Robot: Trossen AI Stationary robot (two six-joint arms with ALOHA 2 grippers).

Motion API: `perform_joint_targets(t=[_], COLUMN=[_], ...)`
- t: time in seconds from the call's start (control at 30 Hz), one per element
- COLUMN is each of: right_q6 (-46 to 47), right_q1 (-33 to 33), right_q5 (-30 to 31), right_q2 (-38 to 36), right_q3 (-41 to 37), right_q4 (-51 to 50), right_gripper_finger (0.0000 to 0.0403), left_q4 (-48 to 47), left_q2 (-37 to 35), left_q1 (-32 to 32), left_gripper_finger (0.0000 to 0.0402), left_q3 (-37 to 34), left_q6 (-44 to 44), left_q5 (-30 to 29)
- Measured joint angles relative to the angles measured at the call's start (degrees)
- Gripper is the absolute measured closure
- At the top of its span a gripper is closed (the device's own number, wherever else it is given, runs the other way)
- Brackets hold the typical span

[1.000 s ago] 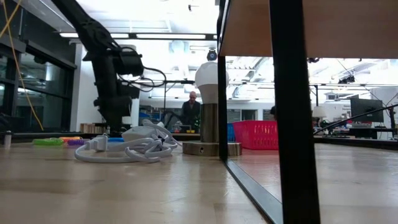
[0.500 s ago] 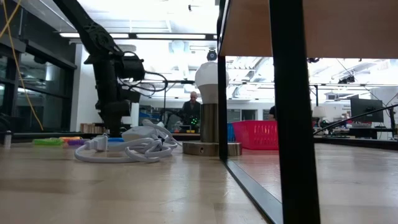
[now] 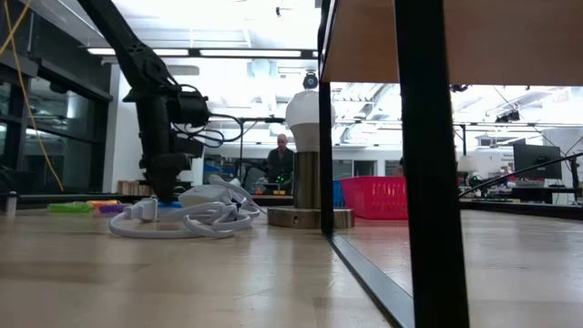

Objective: Pick & Place Office Desk Supplies
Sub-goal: Put the blue coil keychain into the red bin

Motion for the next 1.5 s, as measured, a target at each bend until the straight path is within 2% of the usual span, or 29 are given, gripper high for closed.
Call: perform_joint_targets(t=[0.4, 0.83, 1.07, 1.3, 1.5], right_q6=[0.0, 0.0, 0.0, 0.0, 0.0], right_q1=[0.0, 0.0, 0.0, 0.0, 0.0], right_q5=[0.0, 0.0, 0.0, 0.0, 0.0], right_q2=[0.0, 0.0, 0.0, 0.0, 0.0], right_q3=[0.0, 0.0, 0.0, 0.0, 0.0], right_q4=[0.0, 0.0, 0.0, 0.0, 0.0], right_gripper_finger=[0.0293, 0.0293, 0.0293, 0.0293, 0.0293], left_q4=[0.0, 0.2, 0.2, 2.5, 5.1], left_q2=[1.1, 1.2, 1.0, -3.2, -10.3], left_q1=[0.0, 0.0, 0.0, 0.0, 0.0], left_gripper_finger=[0.0255, 0.0371, 0.0392, 0.0395, 0.0396], left_q3=[0.1, 0.1, 0.1, -0.2, -0.1], left_q6=[0.0, -1.0, -1.8, -2.2, -3.6], left_q5=[0.4, 0.1, -0.1, 2.2, 4.4])
